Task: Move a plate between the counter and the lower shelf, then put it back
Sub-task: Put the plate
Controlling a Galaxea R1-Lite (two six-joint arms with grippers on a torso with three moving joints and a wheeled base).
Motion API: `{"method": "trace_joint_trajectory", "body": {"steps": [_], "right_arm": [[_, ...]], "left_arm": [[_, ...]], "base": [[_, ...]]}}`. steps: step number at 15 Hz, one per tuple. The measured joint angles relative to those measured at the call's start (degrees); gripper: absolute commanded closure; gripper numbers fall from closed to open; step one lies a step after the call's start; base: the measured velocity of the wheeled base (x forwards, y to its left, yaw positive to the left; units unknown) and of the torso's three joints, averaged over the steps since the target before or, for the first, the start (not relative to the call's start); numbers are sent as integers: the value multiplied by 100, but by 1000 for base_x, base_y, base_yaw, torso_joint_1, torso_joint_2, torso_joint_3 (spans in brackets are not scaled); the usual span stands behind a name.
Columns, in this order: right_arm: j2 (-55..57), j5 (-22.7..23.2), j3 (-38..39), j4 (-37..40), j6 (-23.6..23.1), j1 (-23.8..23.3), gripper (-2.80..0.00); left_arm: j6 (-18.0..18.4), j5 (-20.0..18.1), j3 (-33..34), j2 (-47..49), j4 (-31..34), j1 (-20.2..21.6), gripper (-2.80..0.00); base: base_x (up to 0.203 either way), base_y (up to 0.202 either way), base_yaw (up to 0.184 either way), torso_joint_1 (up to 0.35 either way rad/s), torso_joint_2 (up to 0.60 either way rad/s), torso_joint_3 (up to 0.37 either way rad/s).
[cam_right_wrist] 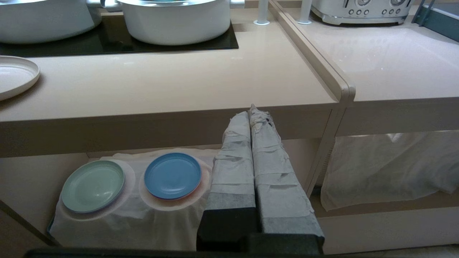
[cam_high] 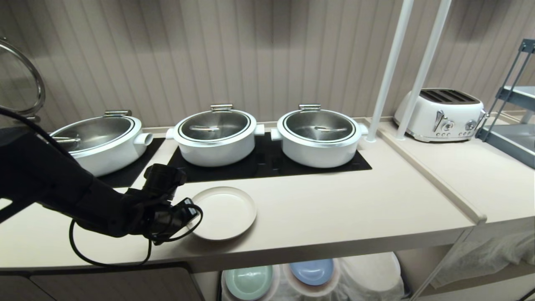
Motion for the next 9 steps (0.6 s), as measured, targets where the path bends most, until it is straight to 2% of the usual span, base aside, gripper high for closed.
{"method": "trace_joint_trajectory", "body": {"steps": [9], "right_arm": [[0, 0, 0, -2, 0, 0, 0]], "left_arm": [[6, 39, -115, 225, -10, -44, 0]], "base": [[0, 0, 0, 0, 0, 0]]}}
